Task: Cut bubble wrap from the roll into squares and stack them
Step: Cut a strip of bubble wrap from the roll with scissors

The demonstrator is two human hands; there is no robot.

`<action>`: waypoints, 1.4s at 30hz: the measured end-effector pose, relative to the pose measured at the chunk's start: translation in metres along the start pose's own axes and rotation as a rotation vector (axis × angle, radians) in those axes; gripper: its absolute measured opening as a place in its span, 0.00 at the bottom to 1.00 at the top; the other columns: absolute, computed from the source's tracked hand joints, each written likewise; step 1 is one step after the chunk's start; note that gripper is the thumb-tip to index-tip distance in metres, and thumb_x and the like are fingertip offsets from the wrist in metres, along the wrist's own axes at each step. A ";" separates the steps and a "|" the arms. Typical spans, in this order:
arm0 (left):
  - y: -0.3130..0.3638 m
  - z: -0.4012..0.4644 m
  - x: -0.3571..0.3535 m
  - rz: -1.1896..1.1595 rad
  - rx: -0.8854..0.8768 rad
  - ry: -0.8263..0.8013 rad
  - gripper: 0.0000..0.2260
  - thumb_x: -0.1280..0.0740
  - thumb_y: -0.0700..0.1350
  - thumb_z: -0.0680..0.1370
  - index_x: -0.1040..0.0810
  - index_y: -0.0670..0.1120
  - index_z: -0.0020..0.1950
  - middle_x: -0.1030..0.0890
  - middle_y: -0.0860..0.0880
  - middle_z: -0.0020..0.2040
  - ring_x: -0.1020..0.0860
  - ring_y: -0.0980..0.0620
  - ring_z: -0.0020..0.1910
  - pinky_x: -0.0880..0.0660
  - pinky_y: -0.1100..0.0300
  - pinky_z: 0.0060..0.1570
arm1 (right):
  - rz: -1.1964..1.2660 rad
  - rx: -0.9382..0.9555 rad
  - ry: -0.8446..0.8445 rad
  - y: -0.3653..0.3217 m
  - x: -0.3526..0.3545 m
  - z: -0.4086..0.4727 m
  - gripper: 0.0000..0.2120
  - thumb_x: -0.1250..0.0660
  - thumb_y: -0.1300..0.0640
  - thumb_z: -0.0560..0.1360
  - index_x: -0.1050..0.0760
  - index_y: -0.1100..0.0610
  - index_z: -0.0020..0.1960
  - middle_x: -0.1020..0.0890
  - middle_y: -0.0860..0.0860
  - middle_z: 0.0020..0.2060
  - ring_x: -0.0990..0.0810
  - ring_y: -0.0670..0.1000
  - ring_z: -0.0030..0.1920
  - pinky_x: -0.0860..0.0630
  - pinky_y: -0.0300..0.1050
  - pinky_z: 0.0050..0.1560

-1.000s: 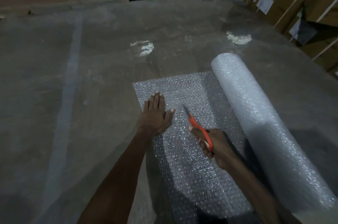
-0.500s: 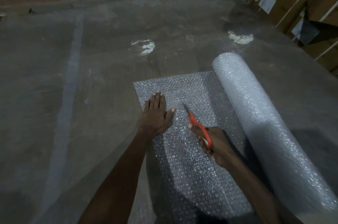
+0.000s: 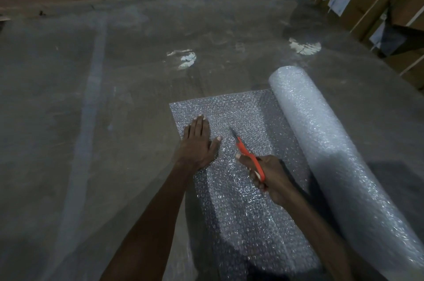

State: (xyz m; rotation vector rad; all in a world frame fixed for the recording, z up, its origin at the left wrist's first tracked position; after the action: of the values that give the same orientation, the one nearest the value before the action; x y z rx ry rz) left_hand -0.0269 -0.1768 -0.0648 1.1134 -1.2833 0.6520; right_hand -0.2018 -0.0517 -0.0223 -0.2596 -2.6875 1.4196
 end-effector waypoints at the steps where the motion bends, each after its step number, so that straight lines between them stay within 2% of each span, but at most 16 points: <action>1: 0.000 0.000 0.000 -0.002 0.001 -0.002 0.35 0.57 0.64 0.83 0.58 0.41 0.81 0.57 0.41 0.82 0.59 0.45 0.81 0.60 0.46 0.78 | 0.003 0.002 0.000 -0.001 0.000 0.000 0.16 0.21 0.49 0.71 0.21 0.61 0.37 0.26 0.52 0.23 0.32 0.48 0.20 0.38 0.37 0.22; 3: -0.001 0.001 0.000 0.000 0.001 -0.004 0.35 0.58 0.64 0.83 0.58 0.41 0.81 0.57 0.41 0.82 0.59 0.45 0.81 0.59 0.46 0.78 | -0.004 0.009 0.002 -0.004 -0.001 0.000 0.18 0.21 0.48 0.70 0.23 0.59 0.33 0.26 0.53 0.23 0.32 0.48 0.20 0.37 0.37 0.22; 5: -0.001 0.000 0.000 0.002 0.001 -0.005 0.36 0.58 0.64 0.83 0.57 0.41 0.81 0.57 0.41 0.82 0.59 0.45 0.81 0.59 0.46 0.78 | -0.006 0.007 0.004 -0.007 -0.003 0.001 0.19 0.21 0.47 0.70 0.22 0.61 0.33 0.26 0.53 0.23 0.32 0.49 0.20 0.37 0.36 0.22; 8: 0.000 -0.001 0.002 -0.004 0.002 0.002 0.35 0.58 0.64 0.83 0.57 0.41 0.81 0.57 0.41 0.82 0.58 0.44 0.81 0.59 0.46 0.78 | 0.029 0.001 -0.007 -0.010 -0.005 0.004 0.26 0.22 0.49 0.71 0.21 0.74 0.45 0.27 0.52 0.22 0.33 0.47 0.19 0.38 0.35 0.21; 10: 0.001 -0.001 0.002 -0.007 0.002 0.001 0.35 0.57 0.64 0.83 0.57 0.41 0.81 0.57 0.41 0.82 0.58 0.45 0.81 0.59 0.46 0.78 | 0.028 0.007 -0.011 -0.010 -0.005 0.005 0.29 0.22 0.50 0.72 0.23 0.78 0.52 0.27 0.51 0.21 0.33 0.47 0.18 0.38 0.35 0.21; 14: 0.002 -0.001 0.003 -0.007 0.004 -0.003 0.36 0.57 0.64 0.83 0.57 0.40 0.81 0.57 0.41 0.82 0.58 0.44 0.81 0.59 0.46 0.78 | 0.024 0.002 -0.004 -0.009 -0.005 0.006 0.23 0.22 0.52 0.72 0.20 0.72 0.51 0.27 0.52 0.22 0.33 0.47 0.19 0.37 0.36 0.20; 17: 0.003 -0.002 0.003 0.004 0.000 -0.014 0.35 0.57 0.64 0.83 0.57 0.40 0.81 0.57 0.41 0.82 0.58 0.44 0.81 0.59 0.46 0.78 | 0.017 0.007 -0.016 -0.011 -0.005 0.007 0.18 0.22 0.50 0.71 0.20 0.65 0.40 0.26 0.52 0.23 0.32 0.48 0.20 0.37 0.36 0.21; 19: 0.003 -0.002 0.003 0.006 0.000 -0.011 0.35 0.57 0.64 0.83 0.56 0.40 0.81 0.56 0.41 0.82 0.58 0.44 0.81 0.59 0.46 0.78 | 0.015 0.010 -0.026 -0.012 -0.007 0.010 0.18 0.22 0.49 0.71 0.23 0.60 0.33 0.26 0.52 0.22 0.32 0.48 0.19 0.37 0.36 0.22; 21: 0.002 -0.002 0.003 0.008 0.004 -0.013 0.35 0.57 0.64 0.83 0.56 0.40 0.81 0.57 0.41 0.82 0.58 0.44 0.81 0.59 0.46 0.78 | 0.017 0.012 -0.023 -0.014 -0.008 0.013 0.19 0.21 0.49 0.71 0.24 0.57 0.30 0.26 0.52 0.22 0.32 0.48 0.19 0.36 0.36 0.22; 24: 0.002 -0.001 0.003 -0.001 0.005 -0.029 0.36 0.58 0.64 0.83 0.57 0.40 0.81 0.57 0.41 0.82 0.59 0.45 0.81 0.60 0.46 0.78 | -0.001 0.000 -0.021 -0.015 -0.009 0.017 0.19 0.21 0.48 0.71 0.23 0.59 0.32 0.26 0.51 0.22 0.32 0.47 0.19 0.37 0.36 0.22; 27: 0.001 0.002 0.003 0.001 0.003 -0.039 0.38 0.60 0.66 0.82 0.57 0.40 0.81 0.57 0.41 0.82 0.59 0.44 0.80 0.59 0.44 0.78 | -0.002 -0.003 -0.018 -0.011 -0.009 0.020 0.22 0.21 0.49 0.71 0.19 0.69 0.45 0.26 0.51 0.22 0.32 0.47 0.19 0.37 0.36 0.21; 28: 0.000 0.004 0.003 0.007 0.004 -0.035 0.38 0.61 0.67 0.81 0.56 0.40 0.81 0.56 0.41 0.82 0.59 0.44 0.81 0.59 0.43 0.78 | -0.002 -0.005 -0.021 -0.011 -0.009 0.020 0.21 0.21 0.49 0.71 0.19 0.68 0.44 0.26 0.51 0.22 0.32 0.47 0.19 0.37 0.36 0.21; 30: -0.001 0.008 0.006 0.018 0.012 -0.024 0.40 0.63 0.67 0.80 0.54 0.40 0.81 0.55 0.41 0.82 0.58 0.43 0.81 0.59 0.43 0.78 | 0.006 -0.008 -0.030 -0.010 -0.009 0.020 0.16 0.21 0.50 0.71 0.21 0.61 0.36 0.26 0.52 0.22 0.32 0.47 0.19 0.37 0.36 0.22; 32: -0.004 0.016 0.009 0.025 0.019 -0.015 0.38 0.62 0.66 0.81 0.54 0.40 0.81 0.55 0.41 0.82 0.58 0.43 0.81 0.62 0.44 0.78 | 0.019 -0.009 -0.029 -0.010 -0.009 0.021 0.18 0.21 0.50 0.71 0.24 0.57 0.31 0.26 0.52 0.22 0.32 0.48 0.19 0.37 0.36 0.22; 42: -0.020 0.030 0.011 0.001 0.050 -0.010 0.37 0.60 0.64 0.80 0.56 0.41 0.82 0.57 0.41 0.82 0.59 0.44 0.81 0.60 0.44 0.78 | 0.017 -0.006 -0.035 -0.018 -0.015 0.030 0.19 0.21 0.49 0.71 0.25 0.57 0.31 0.26 0.52 0.22 0.32 0.47 0.19 0.38 0.37 0.21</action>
State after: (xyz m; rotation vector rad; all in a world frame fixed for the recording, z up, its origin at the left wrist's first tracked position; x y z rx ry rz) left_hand -0.0190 -0.2142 -0.0621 1.1585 -1.2825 0.6836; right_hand -0.1941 -0.0890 -0.0247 -0.2606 -2.7241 1.4335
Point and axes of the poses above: each hand's wrist, its own z-axis towards the middle knuckle, its own x-axis out of the back of the hand, y = z × x, the point moved 6 cm from there along z, towards the middle knuckle
